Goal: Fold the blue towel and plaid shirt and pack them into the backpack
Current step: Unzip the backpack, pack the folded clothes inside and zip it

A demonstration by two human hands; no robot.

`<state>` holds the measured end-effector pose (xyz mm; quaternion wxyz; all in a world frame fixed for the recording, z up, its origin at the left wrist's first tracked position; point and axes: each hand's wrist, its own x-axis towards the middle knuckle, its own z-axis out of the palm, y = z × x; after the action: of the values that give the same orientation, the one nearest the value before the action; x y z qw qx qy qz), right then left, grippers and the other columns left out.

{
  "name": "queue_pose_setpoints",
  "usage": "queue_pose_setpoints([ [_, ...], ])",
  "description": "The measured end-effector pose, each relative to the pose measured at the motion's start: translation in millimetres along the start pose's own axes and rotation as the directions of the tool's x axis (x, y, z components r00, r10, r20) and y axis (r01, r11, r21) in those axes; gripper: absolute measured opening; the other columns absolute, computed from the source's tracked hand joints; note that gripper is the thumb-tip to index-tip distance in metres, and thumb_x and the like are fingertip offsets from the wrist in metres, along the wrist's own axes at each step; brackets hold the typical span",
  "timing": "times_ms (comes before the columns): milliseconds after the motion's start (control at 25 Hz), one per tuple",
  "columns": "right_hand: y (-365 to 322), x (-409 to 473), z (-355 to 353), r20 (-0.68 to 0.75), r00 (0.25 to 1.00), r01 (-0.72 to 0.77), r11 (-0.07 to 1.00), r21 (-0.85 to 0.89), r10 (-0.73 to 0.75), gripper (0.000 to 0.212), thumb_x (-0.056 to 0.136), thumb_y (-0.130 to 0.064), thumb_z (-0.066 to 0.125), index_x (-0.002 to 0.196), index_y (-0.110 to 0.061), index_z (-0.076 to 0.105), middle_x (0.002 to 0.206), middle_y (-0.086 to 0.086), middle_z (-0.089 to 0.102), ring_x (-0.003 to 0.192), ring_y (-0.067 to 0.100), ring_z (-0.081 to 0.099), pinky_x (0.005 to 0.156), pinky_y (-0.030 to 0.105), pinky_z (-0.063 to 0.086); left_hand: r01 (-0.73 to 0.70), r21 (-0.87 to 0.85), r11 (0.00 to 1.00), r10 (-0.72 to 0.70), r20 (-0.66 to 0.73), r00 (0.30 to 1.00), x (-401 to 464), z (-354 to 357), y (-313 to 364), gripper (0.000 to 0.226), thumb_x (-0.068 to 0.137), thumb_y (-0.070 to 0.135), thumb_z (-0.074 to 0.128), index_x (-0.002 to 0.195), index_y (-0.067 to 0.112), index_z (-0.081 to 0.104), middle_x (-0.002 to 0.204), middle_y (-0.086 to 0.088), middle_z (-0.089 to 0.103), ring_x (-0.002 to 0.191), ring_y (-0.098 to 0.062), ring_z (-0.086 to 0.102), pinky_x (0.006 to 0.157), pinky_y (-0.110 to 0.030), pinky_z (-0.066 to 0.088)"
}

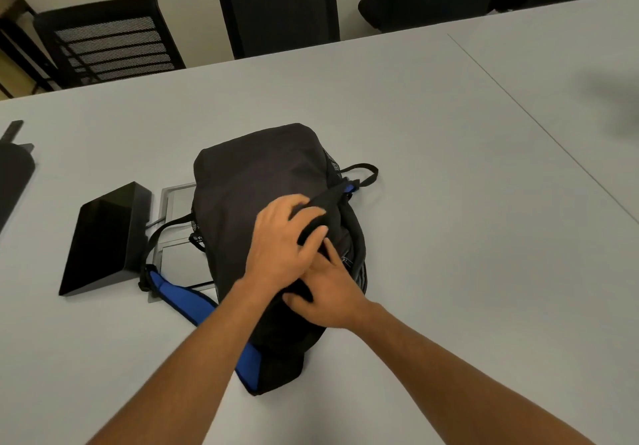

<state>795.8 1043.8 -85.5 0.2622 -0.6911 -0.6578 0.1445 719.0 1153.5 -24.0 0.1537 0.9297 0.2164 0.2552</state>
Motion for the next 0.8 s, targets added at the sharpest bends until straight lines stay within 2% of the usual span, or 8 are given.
queue_pose_setpoints([
  [80, 2.9, -3.4, -1.0, 0.086, 0.993, 0.081, 0.997, -0.011, -0.08, 0.072, 0.091, -0.052, 0.056, 0.153, -0.027, 0.029, 0.155, -0.003, 0.039, 0.149, 0.014, 0.019, 0.12, 0.054, -0.005, -0.152, 0.181, 0.972, 0.085, 0.334, 0.939, 25.5, 15.4, -7.1, 0.039, 0.093, 0.05, 0.049, 0.126, 0.034, 0.062, 0.148, 0.002, 0.043, 0.144, -0.02, 0.026, 0.117, -0.054, 0.015],
  [160, 9.9, -6.2, -8.2, 0.137, 0.984, 0.105, 0.993, 0.051, -0.111, 0.077, 0.091, -0.058, 0.055, 0.154, -0.024, 0.026, 0.156, -0.003, 0.037, 0.149, 0.011, 0.017, 0.122, 0.047, -0.008, -0.19, 0.352, 0.917, -0.002, 0.478, 0.879, 34.7, 29.8, -26.6, 0.045, 0.093, 0.053, 0.047, 0.136, 0.039, 0.052, 0.161, 0.006, 0.021, 0.15, -0.02, 0.005, 0.114, -0.067, 0.0],
  [280, 26.8, -10.8, -26.0, -0.064, 0.997, 0.065, 0.967, 0.248, -0.051, 0.053, 0.089, -0.05, 0.065, 0.131, -0.017, 0.062, 0.131, -0.002, 0.064, 0.131, 0.007, 0.048, 0.119, 0.034, 0.022, 0.081, 0.378, 0.922, -0.214, 0.324, 0.922, 21.9, 41.3, -59.3, 0.053, 0.091, 0.058, 0.044, 0.142, 0.042, 0.042, 0.164, 0.008, 0.007, 0.151, -0.017, 0.0, 0.112, -0.07, -0.004],
  [320, 37.3, -10.7, -29.4, -0.234, 0.972, 0.055, 0.955, 0.291, 0.015, 0.036, 0.089, -0.041, 0.068, 0.115, -0.015, 0.072, 0.115, -0.003, 0.071, 0.115, 0.006, 0.059, 0.108, 0.029, 0.037, 0.134, 0.371, 0.919, -0.25, 0.284, 0.926, 14.8, 44.6, -65.2, 0.057, 0.09, 0.062, 0.04, 0.143, 0.042, 0.04, 0.164, 0.006, 0.008, 0.151, -0.017, 0.0, 0.112, -0.068, -0.005],
  [400, 65.9, -8.6, -33.1, -0.437, 0.851, -0.113, 0.913, 0.391, 0.292, 0.014, 0.091, -0.024, 0.068, 0.099, -0.015, 0.074, 0.098, -0.005, 0.072, 0.094, 0.004, 0.061, 0.089, 0.023, 0.047, 0.17, 0.355, 0.919, -0.262, 0.228, 0.938, 2.5, 53.1, -69.3, 0.061, 0.088, 0.066, 0.035, 0.143, 0.041, 0.04, 0.163, 0.002, 0.012, 0.151, -0.018, 0.001, 0.112, -0.067, -0.004],
  [520, 111.5, 0.1, -33.0, -0.248, 0.697, -0.437, 0.673, 0.597, 0.673, 0.021, 0.099, -0.018, 0.055, 0.115, -0.015, 0.069, 0.112, -0.003, 0.069, 0.1, 0.009, 0.061, 0.094, 0.031, 0.05, 0.2, 0.325, 0.924, -0.263, 0.161, 0.951, -8.4, 62.5, -68.6, 0.062, 0.087, 0.066, 0.038, 0.142, 0.037, 0.044, 0.162, -0.004, 0.018, 0.151, -0.02, 0.002, 0.114, -0.067, 0.0],
  [640, 150.3, 15.3, -25.7, -0.017, 0.729, -0.542, 0.593, 0.596, 0.684, 0.029, 0.103, -0.015, 0.046, 0.127, -0.012, 0.063, 0.125, 0.005, 0.066, 0.112, 0.017, 0.061, 0.103, 0.034, 0.046, 0.201, 0.306, 0.931, -0.246, 0.118, 0.962, -13.5, 68.8, -73.3, 0.06, 0.087, 0.063, 0.042, 0.14, 0.033, 0.048, 0.16, -0.006, 0.022, 0.151, -0.021, 0.004, 0.114, -0.067, 0.003],
  [800, 168.8, 52.1, -16.7, 0.144, 0.767, -0.541, 0.509, 0.669, 0.625, 0.036, 0.103, -0.007, 0.04, 0.134, -0.011, 0.058, 0.127, 0.011, 0.064, 0.102, 0.019, 0.062, 0.096, 0.033, 0.049, 0.2, 0.287, 0.937, -0.232, 0.079, 0.97, -17.2, 75.0, -76.4, 0.059, 0.087, 0.061, 0.044, 0.137, 0.031, 0.051, 0.159, -0.008, 0.024, 0.151, -0.022, 0.006, 0.114, -0.068, 0.004],
])
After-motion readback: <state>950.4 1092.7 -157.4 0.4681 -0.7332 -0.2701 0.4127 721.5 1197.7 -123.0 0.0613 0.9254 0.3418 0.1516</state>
